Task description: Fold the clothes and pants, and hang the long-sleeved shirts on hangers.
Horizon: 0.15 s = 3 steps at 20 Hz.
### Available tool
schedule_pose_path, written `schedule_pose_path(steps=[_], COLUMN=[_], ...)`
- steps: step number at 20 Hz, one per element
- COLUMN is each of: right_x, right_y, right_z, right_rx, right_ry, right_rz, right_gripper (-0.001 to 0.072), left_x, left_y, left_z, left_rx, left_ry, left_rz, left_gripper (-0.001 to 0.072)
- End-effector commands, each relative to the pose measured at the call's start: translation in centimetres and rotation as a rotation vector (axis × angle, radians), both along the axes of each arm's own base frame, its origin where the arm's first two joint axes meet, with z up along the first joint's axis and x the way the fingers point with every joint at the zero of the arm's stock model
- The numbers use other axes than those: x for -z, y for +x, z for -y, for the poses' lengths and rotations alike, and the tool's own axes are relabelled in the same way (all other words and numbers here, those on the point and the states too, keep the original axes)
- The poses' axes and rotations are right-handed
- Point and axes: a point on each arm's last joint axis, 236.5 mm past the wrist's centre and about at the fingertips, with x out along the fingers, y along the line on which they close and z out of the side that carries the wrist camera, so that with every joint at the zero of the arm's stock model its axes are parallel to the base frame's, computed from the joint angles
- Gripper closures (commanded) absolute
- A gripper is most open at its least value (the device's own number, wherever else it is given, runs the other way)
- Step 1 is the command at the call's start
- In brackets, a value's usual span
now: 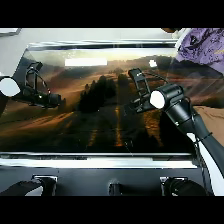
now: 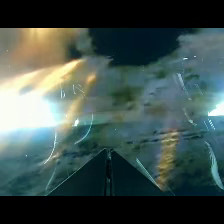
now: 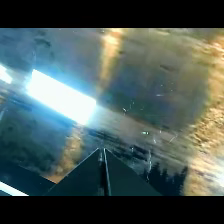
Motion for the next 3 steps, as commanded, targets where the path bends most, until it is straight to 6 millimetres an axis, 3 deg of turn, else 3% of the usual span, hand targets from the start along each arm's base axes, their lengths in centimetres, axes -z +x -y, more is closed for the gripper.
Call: schedule_pose_path(steps=[1, 3], right_x=[-0.04, -0.04], right_y=[0.00, 0.00], right_z=[-0.08, -0.09], right_rx=[-0.002, -0.002], right_ry=[-0.001, -0.001], right_rz=[0.003, 0.003], right_gripper=[0.0684, 0.0684], left_x=[0.06, 0.06], left_y=[-0.14, -0.14], left_z=[-0.02, -0.02], left_rx=[-0.002, -0.002], left_ry=[0.000, 0.000], left_rz=[-0.003, -0.003], left_gripper=[0.0690, 0.0690])
